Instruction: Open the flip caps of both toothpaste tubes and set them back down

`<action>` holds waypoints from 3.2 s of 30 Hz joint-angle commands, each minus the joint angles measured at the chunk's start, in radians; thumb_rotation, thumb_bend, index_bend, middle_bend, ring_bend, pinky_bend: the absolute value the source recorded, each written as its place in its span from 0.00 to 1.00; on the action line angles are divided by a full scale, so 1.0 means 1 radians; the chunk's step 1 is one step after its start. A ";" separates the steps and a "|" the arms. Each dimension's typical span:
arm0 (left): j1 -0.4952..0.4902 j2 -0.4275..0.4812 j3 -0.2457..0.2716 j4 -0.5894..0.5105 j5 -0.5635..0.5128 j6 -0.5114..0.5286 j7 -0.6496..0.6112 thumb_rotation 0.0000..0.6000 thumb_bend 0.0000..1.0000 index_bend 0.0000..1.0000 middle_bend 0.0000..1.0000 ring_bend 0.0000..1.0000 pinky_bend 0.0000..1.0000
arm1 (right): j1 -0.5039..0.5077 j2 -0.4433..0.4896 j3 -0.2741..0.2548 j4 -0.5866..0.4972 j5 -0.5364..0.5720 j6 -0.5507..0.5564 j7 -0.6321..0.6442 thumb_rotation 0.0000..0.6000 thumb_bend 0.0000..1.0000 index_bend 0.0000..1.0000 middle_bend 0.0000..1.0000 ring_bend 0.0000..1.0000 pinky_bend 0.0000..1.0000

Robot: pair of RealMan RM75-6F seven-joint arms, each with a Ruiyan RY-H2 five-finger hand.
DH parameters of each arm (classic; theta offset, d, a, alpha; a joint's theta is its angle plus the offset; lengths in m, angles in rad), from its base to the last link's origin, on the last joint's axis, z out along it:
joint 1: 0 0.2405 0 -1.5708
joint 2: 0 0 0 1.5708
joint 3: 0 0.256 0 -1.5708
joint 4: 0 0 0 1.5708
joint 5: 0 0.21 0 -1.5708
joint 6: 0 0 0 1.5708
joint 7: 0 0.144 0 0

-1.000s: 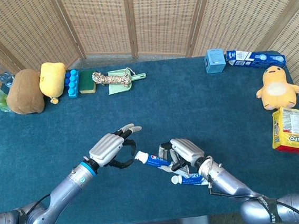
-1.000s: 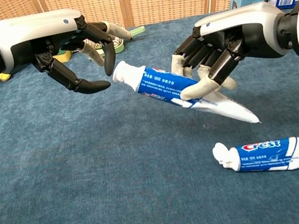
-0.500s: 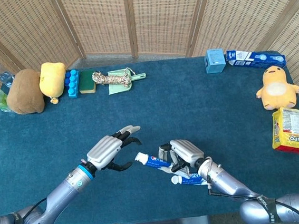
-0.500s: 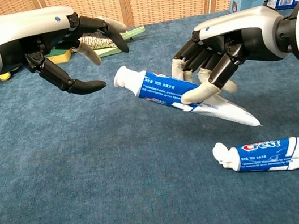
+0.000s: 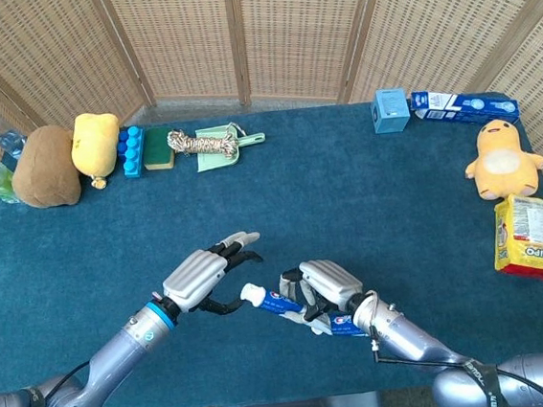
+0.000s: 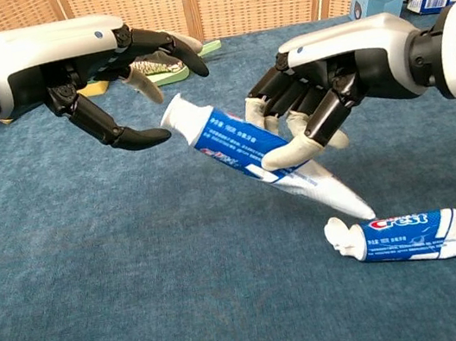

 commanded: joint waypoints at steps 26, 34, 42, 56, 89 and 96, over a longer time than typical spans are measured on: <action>-0.005 -0.010 -0.006 0.002 -0.010 -0.010 -0.003 1.00 0.30 0.20 0.02 0.00 0.21 | 0.048 -0.046 -0.021 -0.010 0.075 0.070 -0.137 1.00 0.46 0.94 0.74 0.70 0.75; -0.005 -0.012 -0.010 0.004 -0.019 -0.001 0.004 1.00 0.30 0.20 0.02 0.00 0.21 | 0.047 -0.041 -0.025 -0.029 0.068 0.078 -0.147 1.00 0.46 0.94 0.74 0.70 0.75; 0.001 0.001 -0.017 0.011 -0.035 0.006 -0.003 1.00 0.30 0.20 0.02 0.00 0.21 | 0.041 -0.027 -0.029 -0.041 0.053 0.067 -0.136 1.00 0.46 0.94 0.75 0.70 0.75; -0.003 -0.011 -0.027 0.031 -0.049 0.001 -0.014 1.00 0.30 0.20 0.02 0.00 0.21 | 0.026 -0.010 -0.039 -0.085 -0.004 0.059 -0.121 1.00 0.46 0.94 0.75 0.70 0.75; 0.376 0.345 0.124 -0.091 0.184 0.372 -0.171 1.00 0.30 0.19 0.03 0.00 0.21 | 0.038 0.036 -0.090 0.181 0.035 0.064 -0.257 1.00 0.45 0.95 0.75 0.67 0.70; 0.491 0.372 0.163 -0.044 0.176 0.454 -0.243 1.00 0.30 0.19 0.03 0.00 0.21 | 0.054 -0.008 -0.125 0.269 0.067 0.087 -0.371 1.00 0.44 0.91 0.73 0.61 0.59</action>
